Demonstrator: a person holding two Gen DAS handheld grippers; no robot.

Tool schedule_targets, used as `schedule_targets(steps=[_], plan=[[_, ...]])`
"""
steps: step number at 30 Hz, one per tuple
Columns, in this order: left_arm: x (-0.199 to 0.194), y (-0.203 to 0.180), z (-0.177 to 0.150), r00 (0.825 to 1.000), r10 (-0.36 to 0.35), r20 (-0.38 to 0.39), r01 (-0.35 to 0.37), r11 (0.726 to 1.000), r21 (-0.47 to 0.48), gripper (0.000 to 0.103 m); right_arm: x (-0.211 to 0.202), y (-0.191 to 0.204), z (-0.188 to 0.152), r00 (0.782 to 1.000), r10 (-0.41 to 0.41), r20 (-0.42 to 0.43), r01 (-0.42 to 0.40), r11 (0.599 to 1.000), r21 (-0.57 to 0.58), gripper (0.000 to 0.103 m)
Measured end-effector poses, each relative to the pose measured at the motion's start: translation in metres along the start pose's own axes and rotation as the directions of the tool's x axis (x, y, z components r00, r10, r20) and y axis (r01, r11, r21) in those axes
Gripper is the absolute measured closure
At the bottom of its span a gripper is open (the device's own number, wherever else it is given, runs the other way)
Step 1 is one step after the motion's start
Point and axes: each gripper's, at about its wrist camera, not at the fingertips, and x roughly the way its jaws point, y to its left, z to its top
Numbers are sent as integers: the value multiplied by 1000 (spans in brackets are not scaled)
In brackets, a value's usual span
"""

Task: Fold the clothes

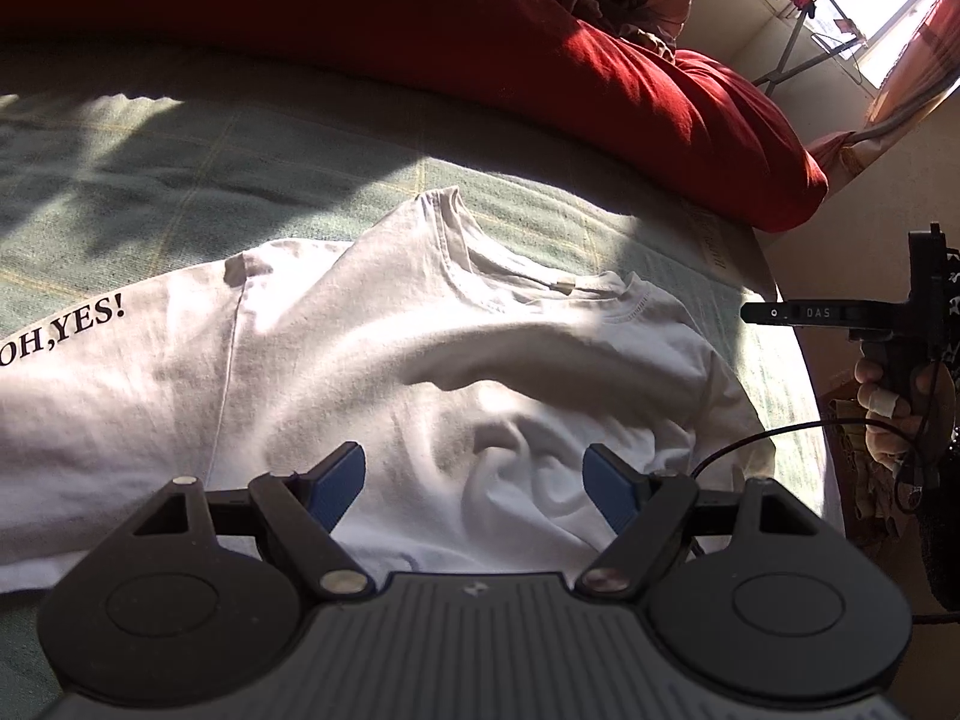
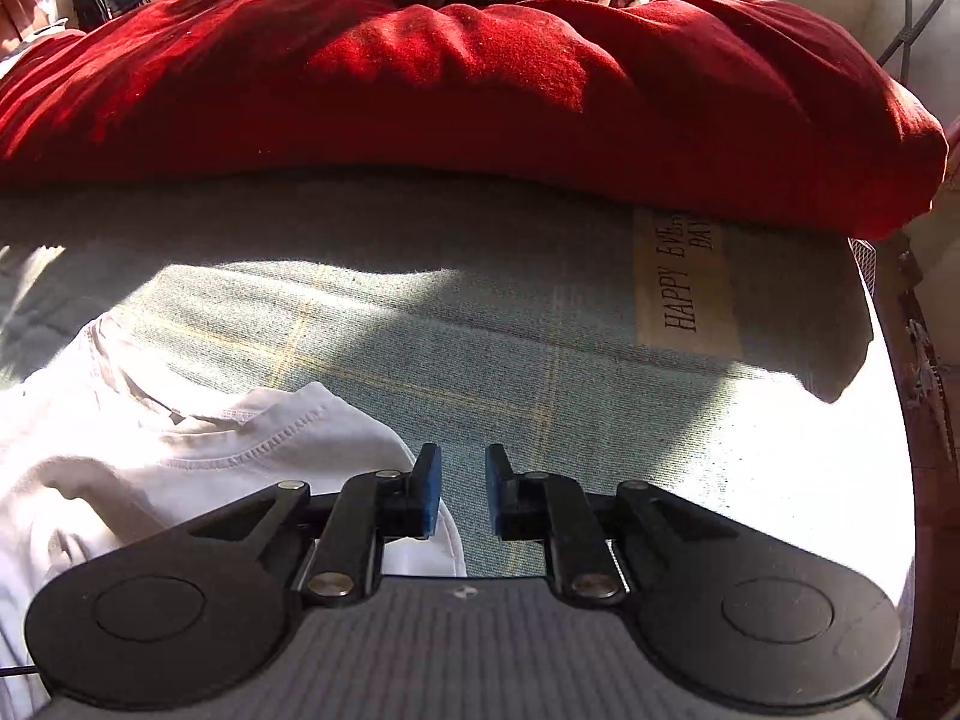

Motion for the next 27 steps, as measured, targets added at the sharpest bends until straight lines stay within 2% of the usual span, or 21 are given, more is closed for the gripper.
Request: schedule_targets(steps=[3,7,11,14,17,21,23,27], plan=[[2,-4,0,1000,-14,-3,14,1000,-10,24,-10,-24,-22,998,-10,-60,12,999,37,82],[8,-19,-3,999,-36,-21,37,999,16,24,-15,-51,-73,987,2,-160,15,994,105,81],[13,-40,-7,998,-46,-47,49,997,62,24,-13,-61,-126,972,1,-234,34,989,144,81],[15,-55,-10,997,-48,-65,54,994,99,24,-22,-62,-151,968,65,-243,-11,976,218,82],[16,-70,-13,995,-59,-75,68,990,124,24,-41,-55,-165,967,141,-213,-82,961,263,81],[18,-89,-19,993,-81,-81,92,985,145,24,-48,-28,-184,942,243,-232,-177,946,271,81],[18,-97,-22,992,-90,-84,102,982,156,24,-47,-14,-194,934,248,-258,-187,952,241,81],[15,-107,-29,992,-93,-88,107,979,173,24,-59,0,-203,942,230,-243,-186,964,192,79]])
